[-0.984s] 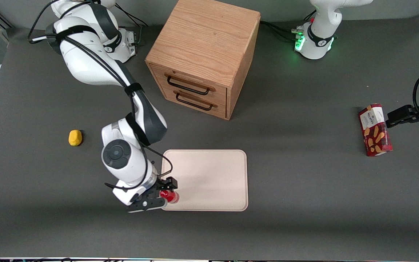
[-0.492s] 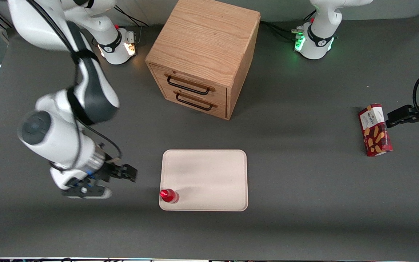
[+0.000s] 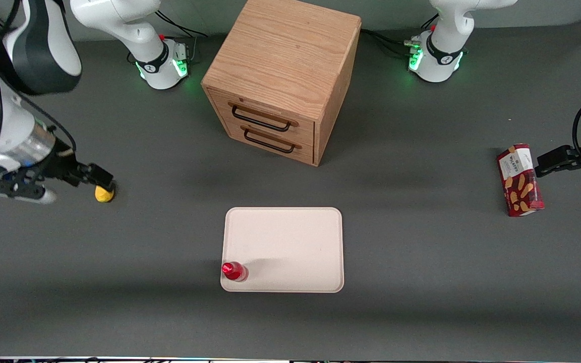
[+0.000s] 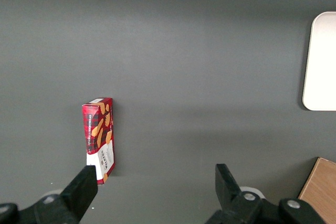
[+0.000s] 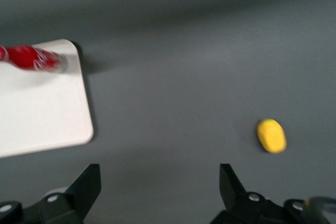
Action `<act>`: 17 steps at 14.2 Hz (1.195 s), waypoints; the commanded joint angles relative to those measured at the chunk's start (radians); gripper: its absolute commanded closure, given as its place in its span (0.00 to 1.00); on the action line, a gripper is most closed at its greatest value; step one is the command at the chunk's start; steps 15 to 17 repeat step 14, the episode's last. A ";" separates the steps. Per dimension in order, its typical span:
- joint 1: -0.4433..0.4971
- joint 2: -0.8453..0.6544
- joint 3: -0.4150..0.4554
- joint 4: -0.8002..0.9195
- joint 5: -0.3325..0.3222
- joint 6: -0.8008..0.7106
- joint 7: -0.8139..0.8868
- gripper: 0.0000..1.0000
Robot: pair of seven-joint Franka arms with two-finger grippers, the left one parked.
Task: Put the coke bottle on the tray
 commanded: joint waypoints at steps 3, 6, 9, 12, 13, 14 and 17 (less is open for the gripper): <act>0.012 -0.141 -0.062 -0.039 -0.044 -0.168 -0.109 0.00; 0.008 -0.127 -0.089 0.021 -0.042 -0.215 -0.114 0.00; 0.008 -0.081 -0.103 0.084 -0.036 -0.239 -0.157 0.00; 0.009 -0.064 -0.103 0.114 -0.032 -0.274 -0.157 0.00; 0.009 -0.059 -0.103 0.116 -0.030 -0.279 -0.157 0.00; 0.009 -0.059 -0.103 0.116 -0.030 -0.279 -0.160 0.00; 0.009 -0.059 -0.103 0.116 -0.030 -0.279 -0.160 0.00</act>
